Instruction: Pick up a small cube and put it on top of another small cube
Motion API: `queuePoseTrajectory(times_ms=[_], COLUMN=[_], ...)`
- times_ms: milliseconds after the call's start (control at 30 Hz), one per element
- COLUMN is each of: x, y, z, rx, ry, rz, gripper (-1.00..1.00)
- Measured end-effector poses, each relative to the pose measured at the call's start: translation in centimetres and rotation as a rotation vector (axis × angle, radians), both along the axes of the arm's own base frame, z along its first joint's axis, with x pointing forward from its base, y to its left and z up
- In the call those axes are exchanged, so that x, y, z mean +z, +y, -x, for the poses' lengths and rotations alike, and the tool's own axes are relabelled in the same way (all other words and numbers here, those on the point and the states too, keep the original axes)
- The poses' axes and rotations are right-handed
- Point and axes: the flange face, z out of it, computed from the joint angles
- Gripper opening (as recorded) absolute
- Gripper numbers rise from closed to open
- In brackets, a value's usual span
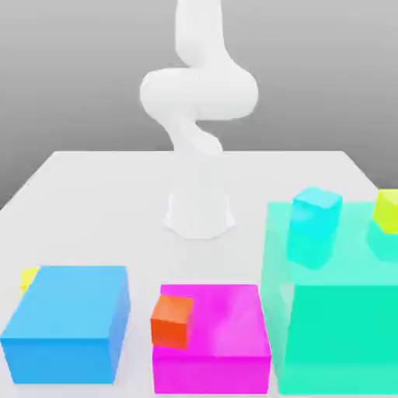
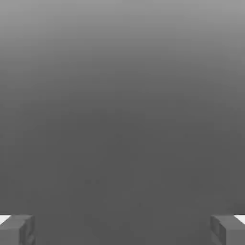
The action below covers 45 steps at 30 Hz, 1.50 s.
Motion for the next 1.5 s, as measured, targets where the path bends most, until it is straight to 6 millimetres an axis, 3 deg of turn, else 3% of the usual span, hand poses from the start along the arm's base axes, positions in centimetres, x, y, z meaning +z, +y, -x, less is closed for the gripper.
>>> queuePoseTrajectory(times_ms=[200,400,600,767,900,1067,1100,1333,1500], x=[-10.6,-21.6,-32.5,-40.9,-46.8,-52.3,-53.5,-53.8,-49.1], y=[-8.0,-15.8,-22.5,-27.1,-28.6,-29.0,-28.9,-28.8,-28.9], z=[-4.4,-4.6,-1.0,5.1,10.0,10.9,11.0,11.0,11.0], rx=[0.046,0.101,0.166,0.212,0.279,0.294,0.294,0.295,0.295], ry=[0.169,0.332,0.492,0.622,0.713,0.731,0.731,0.731,0.731], rz=[0.08,0.125,0.136,0.117,0.097,0.096,0.095,0.091,0.093], gripper=[0.0,0.0,0.0,0.0,0.0,0.0,-1.0,-1.0,-1.0])
